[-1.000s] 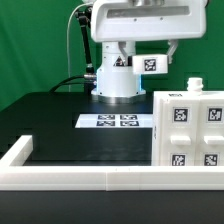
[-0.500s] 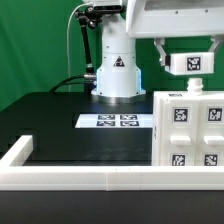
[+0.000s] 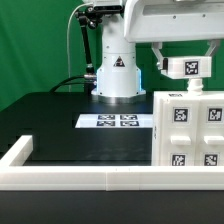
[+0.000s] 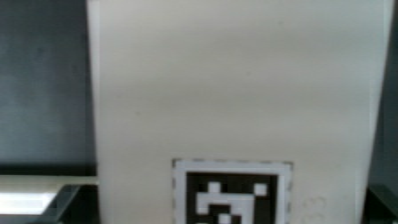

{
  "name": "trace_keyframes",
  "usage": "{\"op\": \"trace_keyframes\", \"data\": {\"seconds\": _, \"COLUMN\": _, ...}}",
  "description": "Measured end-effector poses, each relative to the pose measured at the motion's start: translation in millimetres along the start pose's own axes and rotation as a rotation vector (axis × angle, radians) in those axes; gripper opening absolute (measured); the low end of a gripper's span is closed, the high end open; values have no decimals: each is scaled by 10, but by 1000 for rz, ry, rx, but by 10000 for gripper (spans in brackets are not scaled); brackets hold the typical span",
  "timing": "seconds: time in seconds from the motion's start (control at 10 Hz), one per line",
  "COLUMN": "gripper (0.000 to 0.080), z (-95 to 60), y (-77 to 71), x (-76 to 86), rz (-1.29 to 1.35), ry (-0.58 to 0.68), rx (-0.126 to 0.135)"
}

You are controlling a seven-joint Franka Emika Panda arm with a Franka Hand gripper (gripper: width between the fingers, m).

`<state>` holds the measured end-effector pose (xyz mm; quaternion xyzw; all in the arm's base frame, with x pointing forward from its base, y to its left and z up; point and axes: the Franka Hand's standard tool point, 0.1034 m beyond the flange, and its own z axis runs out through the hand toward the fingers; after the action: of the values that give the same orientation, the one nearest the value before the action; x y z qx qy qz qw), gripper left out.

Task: Assemble cabinet

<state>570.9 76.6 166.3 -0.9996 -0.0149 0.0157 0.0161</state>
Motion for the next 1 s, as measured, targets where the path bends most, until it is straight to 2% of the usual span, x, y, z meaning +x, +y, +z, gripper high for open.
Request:
{"op": "trace_keyframes", "data": {"seconds": 0.2, "gripper": 564, "z": -28, "y": 1, "x": 230, "rz": -24, "ry": 24, "rx": -5}}
{"op": "trace_keyframes", "data": {"seconds": 0.4, "gripper": 564, "z": -41, "y": -12, "x": 370, "rz": -25, "ry": 34, "rx": -7}}
{"op": "trace_keyframes", "data": {"seconds": 0.7, "gripper": 564, "z": -26, "y": -75, "x": 496, "rz": -30, "ry": 41, "rx": -8}}
{"op": "trace_keyframes", "data": {"seconds": 1.0, "gripper": 564, "z": 81, "y": -86, "x": 512, "rz": -25, "ry": 59, "rx": -13}}
